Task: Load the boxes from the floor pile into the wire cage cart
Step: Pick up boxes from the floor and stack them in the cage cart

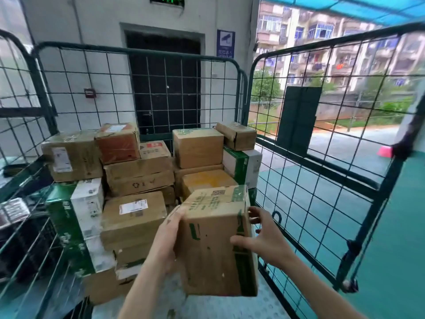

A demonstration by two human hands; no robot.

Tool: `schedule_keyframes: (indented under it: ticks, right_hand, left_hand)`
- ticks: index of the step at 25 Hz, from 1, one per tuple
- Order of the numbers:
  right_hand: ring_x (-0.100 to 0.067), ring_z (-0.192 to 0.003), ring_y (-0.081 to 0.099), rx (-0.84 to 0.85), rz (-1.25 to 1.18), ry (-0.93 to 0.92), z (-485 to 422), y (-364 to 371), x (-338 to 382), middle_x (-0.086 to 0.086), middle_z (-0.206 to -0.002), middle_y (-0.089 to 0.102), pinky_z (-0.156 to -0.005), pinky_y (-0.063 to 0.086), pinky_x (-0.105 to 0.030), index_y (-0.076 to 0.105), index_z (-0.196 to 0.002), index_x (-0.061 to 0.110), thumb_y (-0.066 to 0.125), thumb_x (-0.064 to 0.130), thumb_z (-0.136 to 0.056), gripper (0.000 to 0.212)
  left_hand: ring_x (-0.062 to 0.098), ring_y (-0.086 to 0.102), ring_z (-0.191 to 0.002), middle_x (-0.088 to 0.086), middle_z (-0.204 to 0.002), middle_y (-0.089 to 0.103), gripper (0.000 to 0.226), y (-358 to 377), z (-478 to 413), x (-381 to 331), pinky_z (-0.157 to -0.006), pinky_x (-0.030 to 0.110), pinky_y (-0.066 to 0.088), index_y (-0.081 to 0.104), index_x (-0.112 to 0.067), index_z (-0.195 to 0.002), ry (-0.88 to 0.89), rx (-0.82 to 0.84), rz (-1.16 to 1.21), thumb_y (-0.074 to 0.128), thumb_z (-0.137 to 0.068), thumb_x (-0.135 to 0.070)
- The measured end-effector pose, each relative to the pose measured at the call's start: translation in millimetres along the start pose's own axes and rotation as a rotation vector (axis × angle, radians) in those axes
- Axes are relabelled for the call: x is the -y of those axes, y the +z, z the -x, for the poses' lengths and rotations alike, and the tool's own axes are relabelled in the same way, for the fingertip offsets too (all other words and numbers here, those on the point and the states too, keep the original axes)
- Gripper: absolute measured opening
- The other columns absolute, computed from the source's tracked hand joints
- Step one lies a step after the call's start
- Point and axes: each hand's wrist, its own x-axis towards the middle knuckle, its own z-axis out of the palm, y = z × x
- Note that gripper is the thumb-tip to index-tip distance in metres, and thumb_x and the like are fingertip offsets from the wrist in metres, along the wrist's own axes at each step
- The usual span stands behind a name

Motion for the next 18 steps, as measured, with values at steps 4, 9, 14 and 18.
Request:
schedule_keyframes:
  ticks: [4, 9, 14, 18]
  right_hand:
    - [-0.001, -0.127, 0.048, 0.105, -0.134, 0.02, -45, 11, 2, 0.017, -0.143, 0.046, -0.095, 0.048, -0.022, 0.044, -0.137, 0.042, 0.056, 0.057, -0.093, 0.049]
    - [0.002, -0.122, 0.052, 0.111, -0.263, 0.146, -119, 18, -20, 0.013, -0.148, 0.042, -0.09, 0.055, -0.025, 0.04, -0.144, 0.056, 0.035, 0.045, -0.106, 0.04]
    - [-0.021, -0.126, 0.053, 0.124, -0.339, 0.29, -189, 16, -65, 0.005, -0.159, 0.032, -0.087, 0.055, -0.038, 0.031, -0.144, 0.065, 0.045, 0.074, -0.09, 0.057]
    - [-0.014, -0.104, 0.063, 0.164, -0.328, 0.311, -269, -1, -86, -0.005, -0.146, 0.049, -0.077, 0.056, -0.032, 0.028, -0.156, 0.042, 0.053, 0.083, -0.077, 0.092]
  left_hand:
    - [0.029, 0.066, -0.098, 0.011, -0.101, 0.076, 0.037, -8, -35, -5, -0.084, 0.042, 0.051, 0.069, -0.025, -0.114, -0.145, -0.072, 0.256, 0.055, -0.094, -0.054]
    - [0.029, 0.056, -0.093, 0.013, -0.099, 0.067, 0.039, 0, -85, -9, -0.074, 0.039, 0.044, 0.062, -0.019, -0.114, -0.209, -0.132, 0.449, 0.048, -0.096, -0.05]
    - [0.026, 0.064, -0.095, 0.008, -0.106, 0.072, 0.026, 40, -129, -25, -0.069, 0.035, 0.046, 0.063, -0.032, -0.114, -0.085, -0.262, 0.503, 0.038, -0.106, -0.029]
    - [0.029, 0.067, -0.109, 0.008, -0.123, 0.068, 0.034, 72, -184, -35, -0.08, 0.043, 0.057, 0.059, -0.031, -0.132, 0.041, -0.323, 0.536, 0.036, -0.108, -0.027]
